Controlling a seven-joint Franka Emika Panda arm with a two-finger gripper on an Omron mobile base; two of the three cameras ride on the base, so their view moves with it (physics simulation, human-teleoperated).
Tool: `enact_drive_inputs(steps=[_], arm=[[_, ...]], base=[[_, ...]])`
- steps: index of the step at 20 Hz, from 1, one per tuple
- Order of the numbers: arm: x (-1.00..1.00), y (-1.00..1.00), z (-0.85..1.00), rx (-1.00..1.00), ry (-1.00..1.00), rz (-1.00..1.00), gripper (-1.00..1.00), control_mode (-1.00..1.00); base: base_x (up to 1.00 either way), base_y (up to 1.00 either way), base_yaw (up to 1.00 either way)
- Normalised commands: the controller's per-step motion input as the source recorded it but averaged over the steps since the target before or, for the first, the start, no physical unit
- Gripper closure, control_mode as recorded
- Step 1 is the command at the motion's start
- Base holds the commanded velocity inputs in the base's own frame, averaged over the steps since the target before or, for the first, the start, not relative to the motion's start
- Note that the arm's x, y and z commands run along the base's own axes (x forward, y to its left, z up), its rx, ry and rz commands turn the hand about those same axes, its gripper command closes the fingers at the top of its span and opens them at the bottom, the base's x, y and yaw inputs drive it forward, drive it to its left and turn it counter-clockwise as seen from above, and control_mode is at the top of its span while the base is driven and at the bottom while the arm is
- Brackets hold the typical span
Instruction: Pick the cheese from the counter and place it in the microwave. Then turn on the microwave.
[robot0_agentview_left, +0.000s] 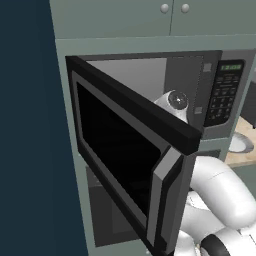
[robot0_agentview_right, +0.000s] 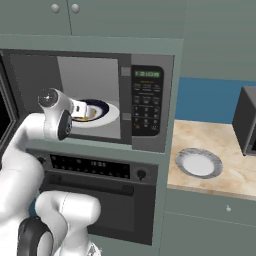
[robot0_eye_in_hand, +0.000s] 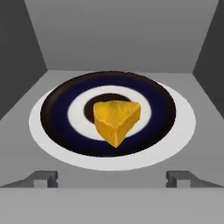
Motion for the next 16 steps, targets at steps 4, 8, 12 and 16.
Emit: enact_drive_inputs(steps=[4,8,12,16], arm=[[-0.65,-0.04,0.94,0.0,0.0,-0.08,-1.0,-1.0],[-0.66,-0.01,0.71,0.0,0.0,-0.1,1.0,-1.0],[-0.79,-0.31,0.38,0.01,0.05,-0.11,1.0,-1.0],[-1.0,-0.61,0.22,0.05,0.05,-0.11,1.0,-1.0]], base=[[0.0,0.0,0.0],[0.0,0.0,0.0],[0.0,0.0,0.0],[0.0,0.0,0.0]])
